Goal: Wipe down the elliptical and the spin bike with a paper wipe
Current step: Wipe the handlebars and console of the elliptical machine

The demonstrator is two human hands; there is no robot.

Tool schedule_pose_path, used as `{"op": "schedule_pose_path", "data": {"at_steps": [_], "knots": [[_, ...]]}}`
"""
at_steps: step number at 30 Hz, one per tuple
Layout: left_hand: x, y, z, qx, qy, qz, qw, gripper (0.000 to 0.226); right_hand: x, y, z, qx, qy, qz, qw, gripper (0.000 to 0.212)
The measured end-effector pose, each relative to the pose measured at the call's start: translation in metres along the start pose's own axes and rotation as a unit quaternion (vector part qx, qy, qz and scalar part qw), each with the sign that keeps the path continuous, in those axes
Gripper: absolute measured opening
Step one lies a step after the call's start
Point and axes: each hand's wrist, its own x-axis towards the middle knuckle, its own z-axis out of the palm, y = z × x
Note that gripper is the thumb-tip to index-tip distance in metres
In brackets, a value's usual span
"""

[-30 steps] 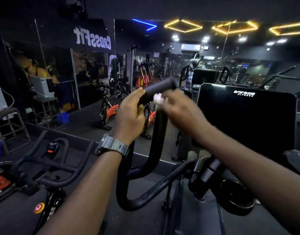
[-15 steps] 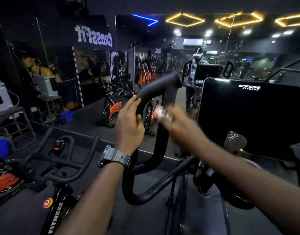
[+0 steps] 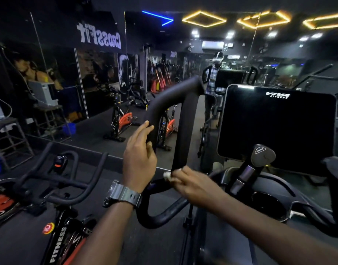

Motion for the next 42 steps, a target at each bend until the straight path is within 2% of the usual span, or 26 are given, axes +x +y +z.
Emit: {"op": "schedule_pose_path", "data": {"at_steps": [1,2,4,5,8,11,13,15,17,18,19,21,25,27,29,31,33,36,39,40,42], "knots": [[-0.002,-0.002,0.000,-0.007,-0.006,0.000,1.000,0.049,0.009,0.016,-0.009,0.025,0.040,0.014,0.999,0.024],[-0.004,-0.002,0.000,-0.010,-0.007,-0.001,1.000,0.049,0.023,0.036,-0.027,0.000,0.104,0.057,0.993,0.027],[-0.008,0.003,0.003,0.007,0.002,-0.006,1.000,0.047,0.051,0.077,-0.065,-0.039,0.212,0.173,0.961,0.038],[-0.009,0.007,0.004,0.017,0.008,-0.010,1.000,0.047,0.056,0.085,-0.073,-0.040,0.267,0.191,0.944,0.045],[-0.010,0.024,0.014,-0.017,-0.015,-0.008,1.000,0.049,0.035,0.056,-0.035,0.051,0.263,0.208,0.941,0.041],[-0.012,0.037,0.026,-0.131,-0.085,-0.050,0.987,0.049,0.002,0.000,0.010,0.159,0.286,0.281,0.902,0.034],[-0.013,0.041,0.031,-0.159,-0.081,-0.087,0.980,0.042,0.014,0.002,0.006,0.192,0.347,0.330,0.857,0.031],[-0.012,0.042,0.033,-0.157,-0.073,-0.112,0.978,0.037,0.047,0.029,-0.023,0.225,0.413,0.411,0.781,0.030],[-0.011,0.044,0.034,-0.161,-0.076,-0.132,0.975,0.037,0.071,0.061,-0.052,0.291,0.456,0.443,0.715,0.032],[-0.009,0.046,0.034,-0.164,-0.073,-0.138,0.974,0.038,0.075,0.068,-0.060,0.332,0.460,0.447,0.691,0.032],[-0.009,0.046,0.034,-0.165,-0.071,-0.140,0.974,0.039,0.072,0.065,-0.060,0.351,0.456,0.446,0.686,0.032],[-0.010,0.046,0.033,-0.162,-0.071,-0.141,0.974,0.040,0.049,0.036,-0.032,0.362,0.420,0.460,0.693,0.030],[-0.011,0.044,0.032,-0.167,-0.079,-0.148,0.972,0.039,0.006,-0.029,0.014,0.416,0.363,0.499,0.668,0.026],[-0.010,0.046,0.031,-0.166,-0.083,-0.146,0.972,0.040,0.028,0.000,0.001,0.409,0.364,0.506,0.666,0.033],[-0.010,0.049,0.030,-0.157,-0.084,-0.143,0.974,0.039,0.063,0.049,-0.025,0.458,0.374,0.514,0.622,0.036],[-0.012,0.051,0.029,-0.145,-0.081,-0.139,0.976,0.036,0.084,0.082,-0.041,0.542,0.388,0.477,0.573,0.032],[-0.016,0.052,0.027,-0.146,-0.085,-0.136,0.976,0.037,0.072,0.073,-0.033,0.558,0.374,0.458,0.582,0.027],[-0.018,0.051,0.024,-0.166,-0.107,-0.141,0.970,0.040,0.015,0.006,0.015,0.587,0.268,0.465,0.607,0.025],[-0.018,0.051,0.026,-0.163,-0.099,-0.137,0.972,0.042,-0.007,-0.021,0.030,0.658,0.214,0.442,0.571,0.045],[-0.017,0.052,0.026,-0.161,-0.091,-0.135,0.973,0.042,0.006,-0.005,0.024,0.672,0.233,0.435,0.552,0.043],[-0.017,0.056,0.030,-0.153,-0.077,-0.129,0.977,0.040,0.043,0.045,0.000,0.714,0.306,0.401,0.486,0.033]]}}
